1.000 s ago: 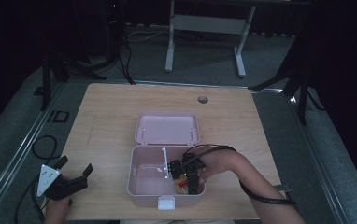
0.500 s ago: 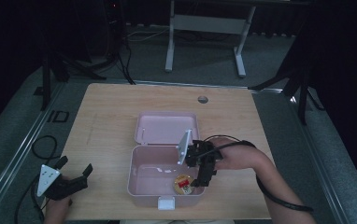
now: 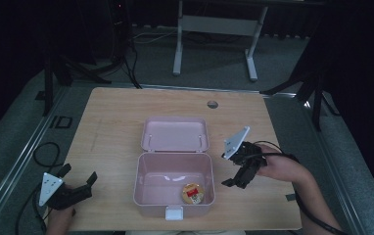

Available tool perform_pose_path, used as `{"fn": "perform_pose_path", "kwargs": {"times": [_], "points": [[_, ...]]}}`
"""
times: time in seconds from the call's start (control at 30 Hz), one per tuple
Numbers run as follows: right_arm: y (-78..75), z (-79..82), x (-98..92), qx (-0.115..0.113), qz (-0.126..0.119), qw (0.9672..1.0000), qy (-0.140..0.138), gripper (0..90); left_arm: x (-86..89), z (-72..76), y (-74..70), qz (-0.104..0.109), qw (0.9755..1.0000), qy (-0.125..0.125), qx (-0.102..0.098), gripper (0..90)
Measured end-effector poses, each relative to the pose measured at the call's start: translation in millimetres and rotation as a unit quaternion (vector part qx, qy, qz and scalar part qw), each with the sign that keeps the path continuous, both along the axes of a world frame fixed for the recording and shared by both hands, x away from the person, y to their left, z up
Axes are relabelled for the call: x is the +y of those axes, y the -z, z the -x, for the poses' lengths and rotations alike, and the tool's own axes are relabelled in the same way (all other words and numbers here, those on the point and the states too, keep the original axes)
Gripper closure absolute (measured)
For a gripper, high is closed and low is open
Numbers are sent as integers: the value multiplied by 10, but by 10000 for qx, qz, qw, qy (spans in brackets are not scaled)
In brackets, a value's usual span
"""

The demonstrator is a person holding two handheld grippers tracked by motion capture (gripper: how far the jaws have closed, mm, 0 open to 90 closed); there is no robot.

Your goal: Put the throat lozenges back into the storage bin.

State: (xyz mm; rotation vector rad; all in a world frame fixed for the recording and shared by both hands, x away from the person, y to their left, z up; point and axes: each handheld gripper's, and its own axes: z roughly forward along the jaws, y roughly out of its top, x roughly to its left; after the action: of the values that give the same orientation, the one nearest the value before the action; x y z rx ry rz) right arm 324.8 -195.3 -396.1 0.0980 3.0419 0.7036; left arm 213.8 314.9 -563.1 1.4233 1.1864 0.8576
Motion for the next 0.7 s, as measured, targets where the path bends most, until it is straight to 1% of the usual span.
{"fn": "perform_pose_path", "kwargs": {"times": [0.03, 0.07, 0.13, 0.17, 0.2, 0.23, 0.3, 0.37, 0.4, 0.43, 0.47, 0.5, 0.53, 0.57, 0.6, 0.63, 0.67, 0.7], "points": [[64, -14, -50, 9, -61, 9999, 83, 118, 0, 1, 0, -2, 10000, 0, -3, 3], [135, -23, -98, -33, -127, 9998, 163, 118, 0, 2, 0, 1, 10000, -2, -2, 3], [287, -35, -187, -184, -261, 9988, 361, 118, 0, 2, 0, 5, 10000, -5, -4, 3], [366, -45, -229, -176, -308, 9984, 447, 117, 0, 2, 0, 4, 10000, -4, -3, 3], [448, -54, -270, -175, -340, 9981, 474, 113, 0, 1, 0, 5, 10000, -2, -2, 3], [531, -60, -306, -206, -387, 9976, 541, 113, 0, 1, 0, 4, 10000, -4, 0, 3], [696, -97, -369, -223, -419, 9959, 771, 113, 0, 1, 0, 5, 10000, -4, -3, 3], [848, -136, -432, -314, -521, 9924, 1066, 113, 1, 2, 0, 6, 10000, -3, -4, 3], [916, -155, -468, -365, -593, 9901, 1222, 114, 2, 2, 1, 10, 10000, -5, -7, 3], [979, -174, -502, -490, -676, 9863, 1421, 114, 3, 2, 1, 10, 10000, -5, -7, 3], [979, -174, -502, -490, -676, 9863, 1421, 114, 3, 2, 1, 10, 10000, -5, -7, 3], [1037, -191, -537, -592, -723, 9828, 1594, 114, 3, 2, 1, 10, 10000, -5, -7, 3], [1140, -220, -614, -782, -935, 9730, 1959, 114, 2, 2, 1, 14, 10000, -1, -5, 3], [1140, -220, -614, -782, -935, 9730, 1959, 114, 2, 2, 1, 14, 10000, -1, -5, 3], [1234, -253, -698, -919, -1110, 9636, 2252, 114, 3, 2, 1, 14, 10000, -4, -6, 3], [1276, -269, -742, -1000, -1171, 9582, 2410, 114, 3, 2, 1, 17, 10000, -3, -7, 3], [1276, -269, -742, -1000, -1171, 9582, 2410, 114, 3, 2, 1, 17, 10000, -3, -7, 3], [1317, -289, -784, -1061, -1184, 9536, 2558, 114, 3, 2, 1, 17, 10000, -3, -7, 3]]}}
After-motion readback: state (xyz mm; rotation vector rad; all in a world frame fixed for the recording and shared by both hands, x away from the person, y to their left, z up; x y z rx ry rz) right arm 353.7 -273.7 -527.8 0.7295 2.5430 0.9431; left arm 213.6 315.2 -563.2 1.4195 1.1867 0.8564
